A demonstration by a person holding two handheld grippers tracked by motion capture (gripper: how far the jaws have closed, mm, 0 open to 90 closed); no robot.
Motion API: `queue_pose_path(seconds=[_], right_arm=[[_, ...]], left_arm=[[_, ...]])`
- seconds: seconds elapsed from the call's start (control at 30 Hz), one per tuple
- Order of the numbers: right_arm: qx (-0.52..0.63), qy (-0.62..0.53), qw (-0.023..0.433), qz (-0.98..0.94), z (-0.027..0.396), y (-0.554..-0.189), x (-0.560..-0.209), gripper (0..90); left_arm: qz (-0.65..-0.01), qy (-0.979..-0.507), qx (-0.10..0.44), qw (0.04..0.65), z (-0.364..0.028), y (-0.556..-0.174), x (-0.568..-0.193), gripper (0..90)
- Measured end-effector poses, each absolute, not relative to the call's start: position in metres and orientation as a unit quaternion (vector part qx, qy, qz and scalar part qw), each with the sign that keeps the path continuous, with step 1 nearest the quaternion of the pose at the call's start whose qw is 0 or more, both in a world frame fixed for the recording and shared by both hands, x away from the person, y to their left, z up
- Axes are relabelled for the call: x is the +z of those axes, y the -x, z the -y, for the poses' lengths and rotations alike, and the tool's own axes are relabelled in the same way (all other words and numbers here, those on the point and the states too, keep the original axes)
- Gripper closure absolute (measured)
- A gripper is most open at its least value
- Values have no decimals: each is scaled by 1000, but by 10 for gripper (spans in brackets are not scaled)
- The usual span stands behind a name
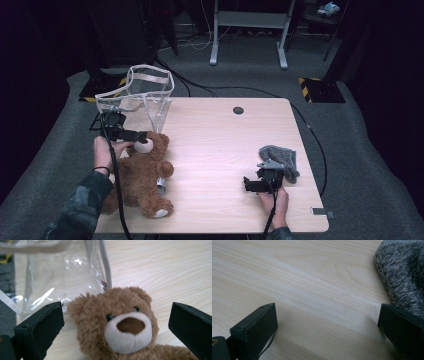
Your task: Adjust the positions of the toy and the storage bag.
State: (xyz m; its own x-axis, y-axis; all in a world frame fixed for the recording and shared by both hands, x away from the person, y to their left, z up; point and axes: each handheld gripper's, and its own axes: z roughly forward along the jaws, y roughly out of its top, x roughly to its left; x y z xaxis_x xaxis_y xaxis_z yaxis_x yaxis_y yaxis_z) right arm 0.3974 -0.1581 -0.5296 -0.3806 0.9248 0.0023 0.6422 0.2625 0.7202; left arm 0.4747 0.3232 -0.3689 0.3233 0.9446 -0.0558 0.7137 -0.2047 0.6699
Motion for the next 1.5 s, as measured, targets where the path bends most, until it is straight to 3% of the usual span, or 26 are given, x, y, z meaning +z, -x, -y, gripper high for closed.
queue_pose_path(seconds=[0.3, 0.73, 1.03, 1.2, 1.5], right_arm=[[326, -511, 218, -765, 158, -398, -530, 18], [327, -510, 217, -766, 158, -398, -530, 18], [327, -510, 217, -766, 158, -398, -530, 18], [327, -510, 216, -765, 158, -398, -530, 18], [327, -509, 217, -766, 158, -398, -530, 19]], left_arm=[[-540, -753, 204, 316, -314, -499, -343, 16], [-529, -756, 216, 319, -304, -532, -339, 97], [-526, -736, 269, 329, -305, -544, -328, 161], [-521, -731, 279, 341, -304, -556, -321, 229], [-502, -756, 293, 300, -292, -580, -326, 379]])
